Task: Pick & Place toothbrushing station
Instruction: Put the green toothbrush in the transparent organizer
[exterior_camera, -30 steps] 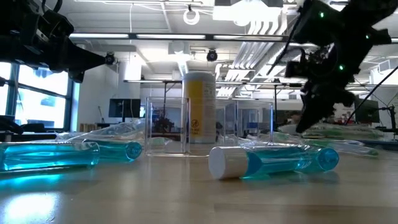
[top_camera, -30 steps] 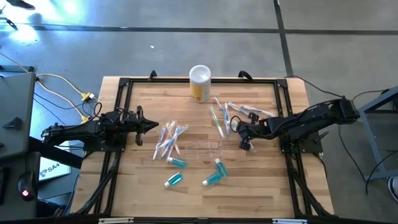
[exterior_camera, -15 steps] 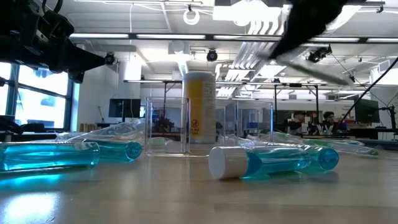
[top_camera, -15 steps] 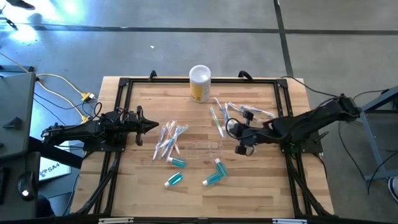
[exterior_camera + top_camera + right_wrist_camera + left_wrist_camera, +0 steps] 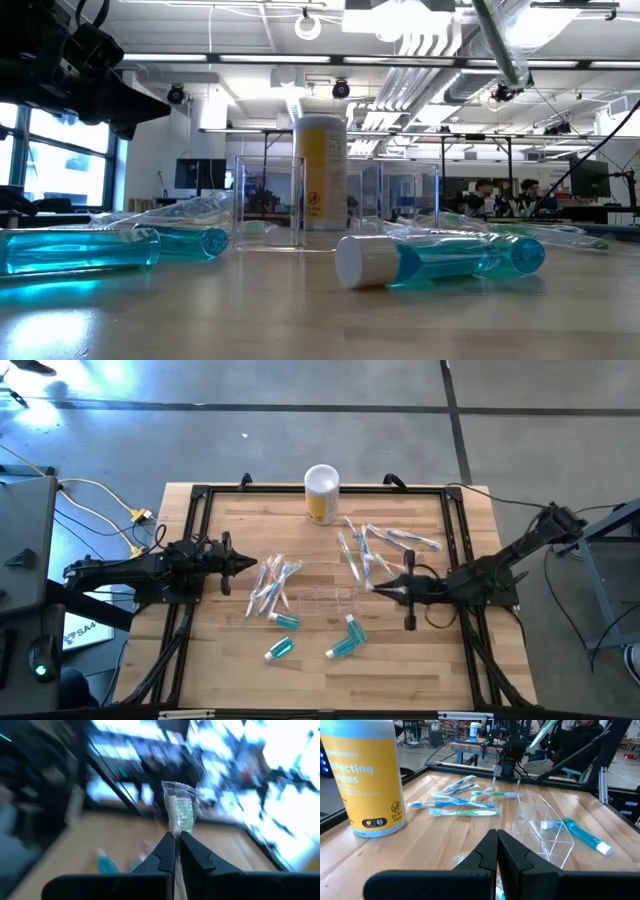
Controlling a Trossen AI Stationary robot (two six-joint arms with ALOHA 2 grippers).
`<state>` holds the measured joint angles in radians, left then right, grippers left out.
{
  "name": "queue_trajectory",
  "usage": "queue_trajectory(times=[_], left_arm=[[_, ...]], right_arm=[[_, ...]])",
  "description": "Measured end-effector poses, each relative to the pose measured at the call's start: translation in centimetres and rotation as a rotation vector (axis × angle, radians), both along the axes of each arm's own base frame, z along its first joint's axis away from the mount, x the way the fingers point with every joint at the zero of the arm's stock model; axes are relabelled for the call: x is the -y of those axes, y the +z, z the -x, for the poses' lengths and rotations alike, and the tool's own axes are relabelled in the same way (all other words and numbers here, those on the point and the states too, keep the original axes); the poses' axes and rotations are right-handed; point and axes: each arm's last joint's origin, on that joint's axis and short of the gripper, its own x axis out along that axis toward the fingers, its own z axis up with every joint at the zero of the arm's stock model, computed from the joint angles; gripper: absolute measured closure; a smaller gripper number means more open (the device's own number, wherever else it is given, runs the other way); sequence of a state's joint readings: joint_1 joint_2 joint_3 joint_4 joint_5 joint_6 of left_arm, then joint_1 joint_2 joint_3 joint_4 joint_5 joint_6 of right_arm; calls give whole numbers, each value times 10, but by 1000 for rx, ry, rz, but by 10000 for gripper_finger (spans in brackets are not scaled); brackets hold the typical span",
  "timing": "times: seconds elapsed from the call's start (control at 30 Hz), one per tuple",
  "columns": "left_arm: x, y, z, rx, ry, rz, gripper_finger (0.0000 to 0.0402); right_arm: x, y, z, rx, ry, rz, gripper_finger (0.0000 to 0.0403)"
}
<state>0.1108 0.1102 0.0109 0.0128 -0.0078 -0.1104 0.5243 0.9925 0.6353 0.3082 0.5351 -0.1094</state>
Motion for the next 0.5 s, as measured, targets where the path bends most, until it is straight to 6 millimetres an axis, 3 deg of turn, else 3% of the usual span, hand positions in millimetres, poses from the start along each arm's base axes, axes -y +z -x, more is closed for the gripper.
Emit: queue_trajectory(times=[0.1, 0.27, 0.5], left_arm=[[0, -1, -1, -10, 0, 1, 402], [0, -1, -1, -12, 0, 5, 402], [0, 1, -1, 12, 0, 2, 402]], right_arm=[[5, -18, 6, 190, 151, -12, 399], [30, -49, 11, 350, 160, -78, 399], [40, -70, -10, 421, 296, -115, 399]])
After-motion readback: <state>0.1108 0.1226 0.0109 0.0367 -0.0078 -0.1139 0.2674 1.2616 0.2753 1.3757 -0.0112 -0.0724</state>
